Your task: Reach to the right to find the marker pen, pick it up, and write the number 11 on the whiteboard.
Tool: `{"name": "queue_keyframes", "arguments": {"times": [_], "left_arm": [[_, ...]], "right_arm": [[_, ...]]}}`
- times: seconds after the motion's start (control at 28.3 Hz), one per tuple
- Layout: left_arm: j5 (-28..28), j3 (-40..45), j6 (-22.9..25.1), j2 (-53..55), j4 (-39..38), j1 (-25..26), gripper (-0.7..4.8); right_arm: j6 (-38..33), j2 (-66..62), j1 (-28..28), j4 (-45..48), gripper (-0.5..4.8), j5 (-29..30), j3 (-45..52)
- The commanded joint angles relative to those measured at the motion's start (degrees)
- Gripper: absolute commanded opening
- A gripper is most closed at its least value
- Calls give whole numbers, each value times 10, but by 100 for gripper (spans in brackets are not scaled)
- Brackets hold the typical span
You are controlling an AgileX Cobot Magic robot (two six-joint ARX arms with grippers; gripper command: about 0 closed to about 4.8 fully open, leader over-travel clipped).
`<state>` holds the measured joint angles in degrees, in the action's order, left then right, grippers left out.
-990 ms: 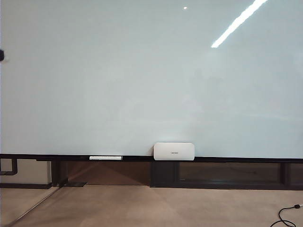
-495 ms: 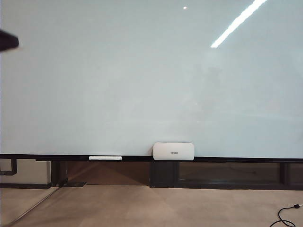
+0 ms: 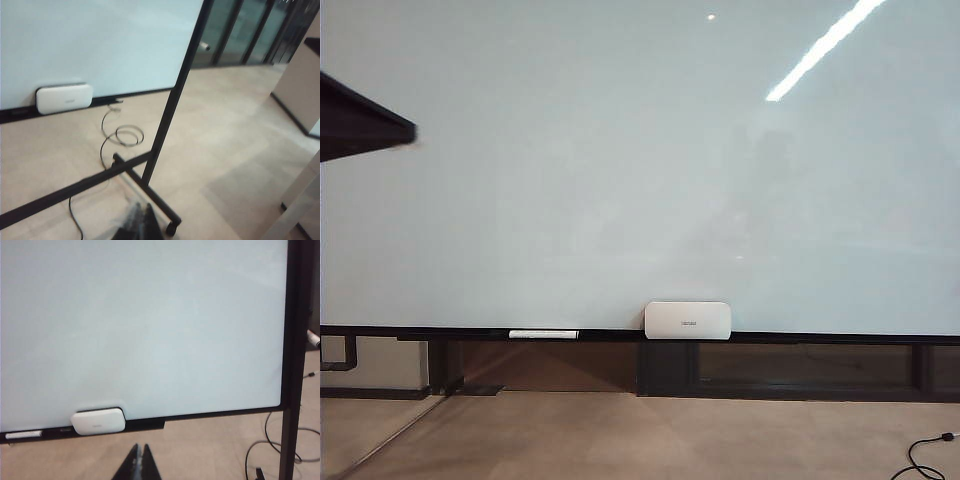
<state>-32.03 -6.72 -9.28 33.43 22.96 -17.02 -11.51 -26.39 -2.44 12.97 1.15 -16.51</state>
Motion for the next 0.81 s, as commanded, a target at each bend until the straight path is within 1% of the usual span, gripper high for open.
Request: {"name": "queue_keyframes", "arguments": {"times": [0.04, 0.11, 0.21, 0.32, 0.39, 0.5, 0.67, 0.74, 0.81], "left_arm": [[-28, -53, 28, 78, 17, 0, -6], [-40, -83, 33, 121, 18, 0, -6], [-38, -122, 40, 179, 30, 0, -6], [-40, -144, 44, 206, 33, 0, -6], [-49, -157, 44, 217, 28, 1, -6], [-72, -171, 45, 227, 25, 1, -6], [-68, -191, 49, 227, 46, 5, -6], [-62, -204, 56, 228, 58, 5, -6], [-61, -218, 64, 228, 70, 5, -6]], "right_arm": [[13, -66, 0, 64, -6, -2, -23], [24, -111, 0, 86, -6, -14, -37], [45, -158, 0, 101, -6, -48, -56], [52, -194, 3, 116, -6, -67, -69], [56, -215, 15, 117, -6, -77, -77], [55, -236, 42, 113, -6, -68, -87], [52, -253, 94, 108, -6, -68, -89], [50, -261, 120, 108, -6, -46, -89], [27, -274, 144, 111, -6, -21, -89]]}}
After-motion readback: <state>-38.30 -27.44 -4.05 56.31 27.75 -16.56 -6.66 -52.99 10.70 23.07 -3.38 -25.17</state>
